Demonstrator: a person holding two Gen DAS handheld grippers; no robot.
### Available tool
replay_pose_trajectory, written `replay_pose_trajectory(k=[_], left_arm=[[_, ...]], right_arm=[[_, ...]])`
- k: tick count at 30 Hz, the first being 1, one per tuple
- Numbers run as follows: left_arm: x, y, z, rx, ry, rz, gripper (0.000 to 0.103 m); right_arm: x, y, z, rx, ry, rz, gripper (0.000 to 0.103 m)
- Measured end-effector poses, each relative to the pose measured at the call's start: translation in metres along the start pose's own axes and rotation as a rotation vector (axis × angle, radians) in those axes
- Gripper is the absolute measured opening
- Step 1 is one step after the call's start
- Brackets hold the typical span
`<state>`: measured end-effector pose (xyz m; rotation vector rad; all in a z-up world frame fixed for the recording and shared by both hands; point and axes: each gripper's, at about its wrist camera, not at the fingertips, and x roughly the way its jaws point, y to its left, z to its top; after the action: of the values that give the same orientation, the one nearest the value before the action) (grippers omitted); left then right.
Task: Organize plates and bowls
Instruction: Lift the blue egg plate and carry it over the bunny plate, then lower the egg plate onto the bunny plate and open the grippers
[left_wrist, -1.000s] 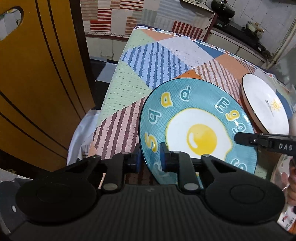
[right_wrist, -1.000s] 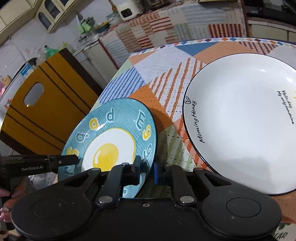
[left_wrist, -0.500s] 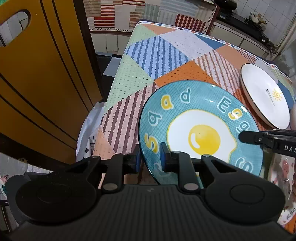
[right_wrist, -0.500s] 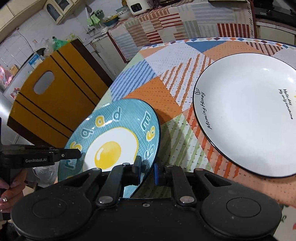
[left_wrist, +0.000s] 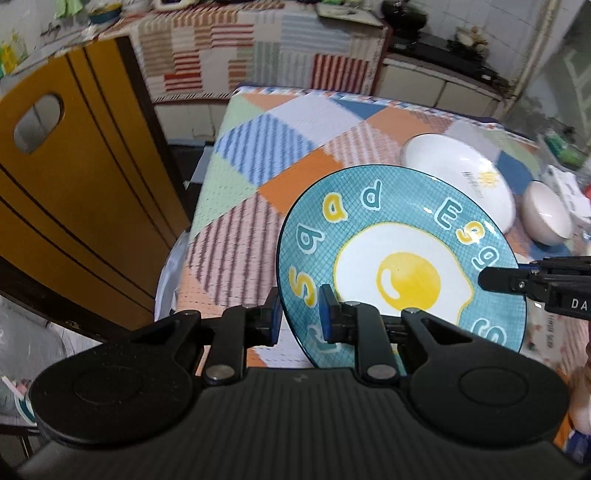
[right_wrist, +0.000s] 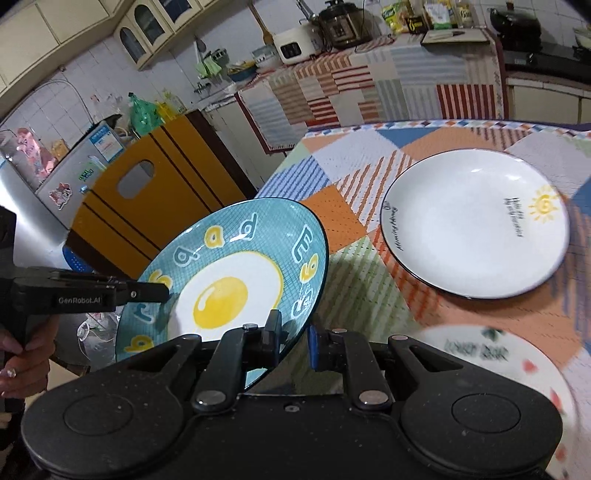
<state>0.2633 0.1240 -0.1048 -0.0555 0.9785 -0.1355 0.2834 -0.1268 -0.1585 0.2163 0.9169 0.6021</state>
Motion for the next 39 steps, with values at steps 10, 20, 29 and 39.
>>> replay_pose_trajectory(k=[10, 20, 29, 39], left_arm=[[-0.007, -0.074, -0.020, 0.051, 0.059, -0.104, 0.019], [0.030, -0.118, -0.034, 0.091, 0.153, -0.139, 0.020], [0.055, -0.142, -0.037, 0.139, 0.214, -0.144, 0.021], [0.066, -0.150, -0.036, 0.179, 0.276, -0.142, 0.022]], right_arm=[[-0.086, -0.020, -0.041, 0.062, -0.007, -0.111, 0.019], [-0.106, -0.057, -0.076, 0.155, 0.020, -0.191, 0.019], [-0.103, -0.085, -0.088, 0.220, 0.064, -0.223, 0.019], [-0.093, -0.083, -0.076, 0.265, 0.175, -0.310, 0.021]])
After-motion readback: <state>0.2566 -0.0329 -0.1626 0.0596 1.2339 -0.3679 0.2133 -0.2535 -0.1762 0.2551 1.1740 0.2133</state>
